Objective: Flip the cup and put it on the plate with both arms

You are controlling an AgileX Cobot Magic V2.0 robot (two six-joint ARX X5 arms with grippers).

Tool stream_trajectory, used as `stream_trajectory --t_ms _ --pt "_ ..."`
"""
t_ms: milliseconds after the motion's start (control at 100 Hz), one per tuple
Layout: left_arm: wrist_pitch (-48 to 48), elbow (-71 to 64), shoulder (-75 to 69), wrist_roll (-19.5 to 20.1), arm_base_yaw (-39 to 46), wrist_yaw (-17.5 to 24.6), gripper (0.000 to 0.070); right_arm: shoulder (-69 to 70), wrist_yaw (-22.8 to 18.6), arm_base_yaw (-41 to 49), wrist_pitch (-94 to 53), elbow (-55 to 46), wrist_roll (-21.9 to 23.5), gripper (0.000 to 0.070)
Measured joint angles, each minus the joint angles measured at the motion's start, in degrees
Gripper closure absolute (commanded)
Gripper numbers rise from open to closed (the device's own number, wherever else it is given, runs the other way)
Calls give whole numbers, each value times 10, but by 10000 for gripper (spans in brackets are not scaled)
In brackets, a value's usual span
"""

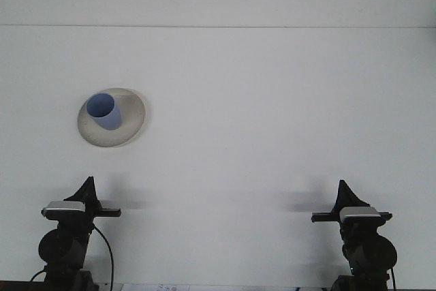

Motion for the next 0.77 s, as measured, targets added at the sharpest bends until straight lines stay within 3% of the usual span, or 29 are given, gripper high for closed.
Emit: stream_trajectory --t_ms 770 --pt "0 0 0 0 0 0 687 0 0 0 24 0 6 693"
